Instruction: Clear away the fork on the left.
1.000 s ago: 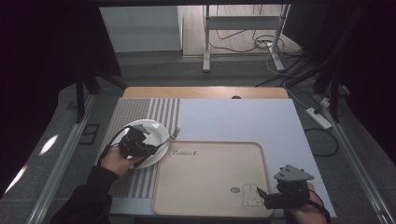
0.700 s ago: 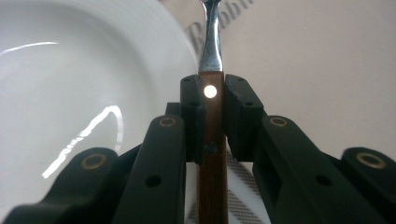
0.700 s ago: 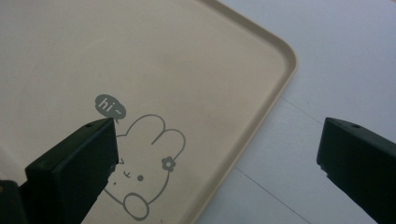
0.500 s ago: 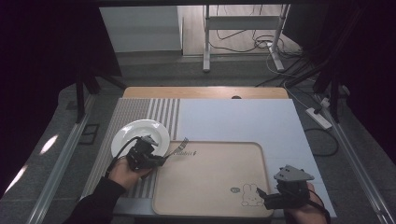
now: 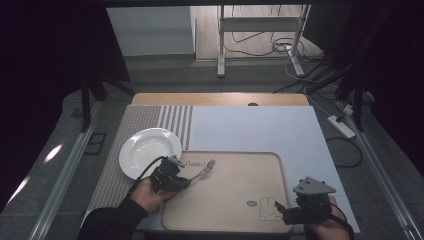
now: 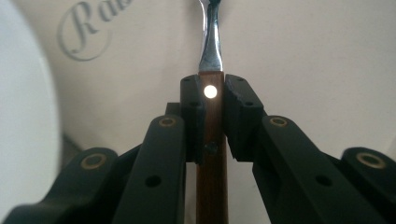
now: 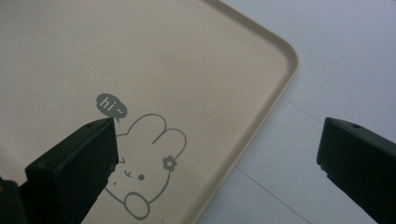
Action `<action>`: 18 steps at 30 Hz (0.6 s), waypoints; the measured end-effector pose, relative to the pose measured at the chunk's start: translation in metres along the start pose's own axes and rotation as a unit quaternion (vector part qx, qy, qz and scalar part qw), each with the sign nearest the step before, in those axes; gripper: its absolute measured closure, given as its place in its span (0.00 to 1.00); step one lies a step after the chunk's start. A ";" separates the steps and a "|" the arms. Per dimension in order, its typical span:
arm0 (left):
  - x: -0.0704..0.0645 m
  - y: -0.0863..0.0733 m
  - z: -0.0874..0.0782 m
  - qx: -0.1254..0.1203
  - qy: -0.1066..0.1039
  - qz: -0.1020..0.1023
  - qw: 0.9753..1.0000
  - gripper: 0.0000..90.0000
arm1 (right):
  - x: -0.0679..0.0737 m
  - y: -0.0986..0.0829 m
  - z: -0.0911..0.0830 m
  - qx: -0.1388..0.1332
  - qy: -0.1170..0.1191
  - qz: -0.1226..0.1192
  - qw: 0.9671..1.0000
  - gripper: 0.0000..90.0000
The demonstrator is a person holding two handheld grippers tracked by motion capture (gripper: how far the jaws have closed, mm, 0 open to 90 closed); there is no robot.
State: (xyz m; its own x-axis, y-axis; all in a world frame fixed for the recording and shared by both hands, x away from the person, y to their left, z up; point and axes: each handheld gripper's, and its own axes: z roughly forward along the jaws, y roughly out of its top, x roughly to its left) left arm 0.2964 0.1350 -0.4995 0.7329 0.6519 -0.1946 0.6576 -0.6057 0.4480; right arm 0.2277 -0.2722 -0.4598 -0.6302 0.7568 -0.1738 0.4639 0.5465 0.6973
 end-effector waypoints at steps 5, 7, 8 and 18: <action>-0.009 0.000 0.008 0.009 0.000 0.004 1.000 0.87 | 0.000 0.000 0.000 0.000 0.001 0.000 1.000 0.00; -0.013 -0.001 0.011 0.013 0.000 0.005 1.000 0.87 | 0.000 0.000 0.000 0.000 0.001 -0.001 1.000 0.00; -0.014 -0.002 0.012 0.014 -0.003 0.005 1.000 0.87 | 0.000 0.000 0.000 0.000 0.002 -0.001 1.000 0.00; -0.020 0.013 0.009 -0.010 -0.009 0.042 0.999 0.87 | 0.000 0.001 0.001 0.002 0.003 -0.005 1.000 0.00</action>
State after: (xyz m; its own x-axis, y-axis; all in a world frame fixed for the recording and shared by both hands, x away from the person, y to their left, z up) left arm 0.2926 0.1098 -0.4979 0.7881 0.5909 -0.1723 0.5909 -0.6481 0.4804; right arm 0.2286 -0.2714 -0.4600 -0.6387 0.7487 -0.1775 0.4599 0.5563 0.6921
